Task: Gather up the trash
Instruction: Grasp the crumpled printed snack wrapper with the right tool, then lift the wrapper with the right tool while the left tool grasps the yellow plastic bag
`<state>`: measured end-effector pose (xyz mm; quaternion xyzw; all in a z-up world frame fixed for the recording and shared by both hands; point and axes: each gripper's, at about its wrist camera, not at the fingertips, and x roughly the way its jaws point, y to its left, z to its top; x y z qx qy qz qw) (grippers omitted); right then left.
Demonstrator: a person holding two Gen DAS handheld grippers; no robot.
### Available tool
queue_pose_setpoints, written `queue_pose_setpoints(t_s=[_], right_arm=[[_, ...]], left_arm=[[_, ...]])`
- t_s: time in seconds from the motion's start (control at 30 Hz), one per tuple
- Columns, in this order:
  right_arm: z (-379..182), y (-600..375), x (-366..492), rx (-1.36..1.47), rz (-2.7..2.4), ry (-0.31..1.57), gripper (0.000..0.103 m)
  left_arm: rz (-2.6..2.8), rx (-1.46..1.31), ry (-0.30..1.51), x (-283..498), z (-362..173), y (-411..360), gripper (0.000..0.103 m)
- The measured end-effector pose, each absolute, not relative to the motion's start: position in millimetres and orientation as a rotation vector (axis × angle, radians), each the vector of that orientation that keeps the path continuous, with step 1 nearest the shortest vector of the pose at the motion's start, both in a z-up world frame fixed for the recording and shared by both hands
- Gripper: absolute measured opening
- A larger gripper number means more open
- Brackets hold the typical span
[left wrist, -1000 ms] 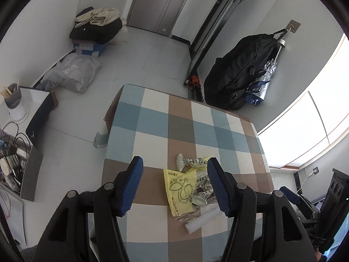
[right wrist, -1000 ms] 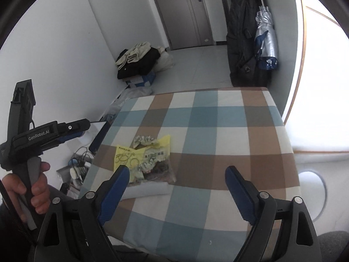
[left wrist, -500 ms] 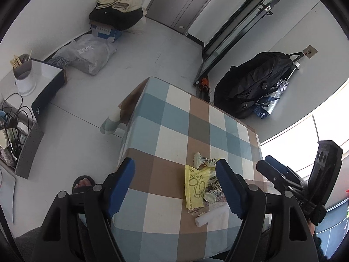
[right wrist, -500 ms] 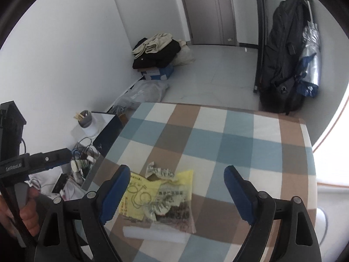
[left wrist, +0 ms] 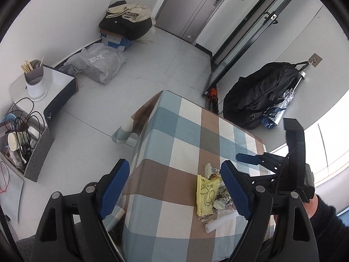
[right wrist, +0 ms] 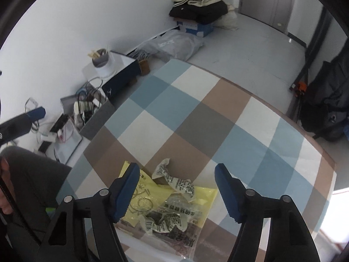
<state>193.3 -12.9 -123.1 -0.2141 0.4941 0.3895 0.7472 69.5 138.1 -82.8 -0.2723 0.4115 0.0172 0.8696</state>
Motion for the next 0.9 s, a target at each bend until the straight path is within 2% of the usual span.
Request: queue_pose_setpoints(t_s=[0.17, 0.27, 0.33, 0.4, 0.57, 0.67, 0.9], right_arm=[[-144.7, 14.4, 187.5, -0.663, 0.899, 1.162, 0.07], [-151.4, 20.5, 196.7, -0.621, 0.921, 1.229, 0.057], [-155.2, 19.0, 206.0, -0.558, 0.904, 1.268, 0.056], [-160.4, 21.5, 207.1, -0.585, 0.884, 1.286, 0.039], [-162.2, 30.0, 199.4, -0.681, 0.915, 1.28, 0.036], [-161.9, 29.3, 200.7, -0.72, 0.878, 1.268, 0.021], [-152.7, 18.1, 200.0, -0.639, 0.835, 1.228, 0.02]], left_arm=[[0.038, -0.589, 0.861, 69.1, -81.6, 141.0, 0.083], [0.036, -0.601, 0.835, 70.8, -80.3, 143.5, 0.083], [0.047, -0.596, 0.83, 73.2, -79.6, 145.1, 0.083], [0.065, -0.604, 0.819, 72.4, -79.7, 148.1, 0.083], [0.076, -0.639, 0.834, 73.6, -84.8, 150.8, 0.083], [0.071, -0.629, 0.847, 74.1, -85.6, 145.9, 0.083], [0.096, -0.6, 0.877, 74.1, -90.3, 144.9, 0.083]])
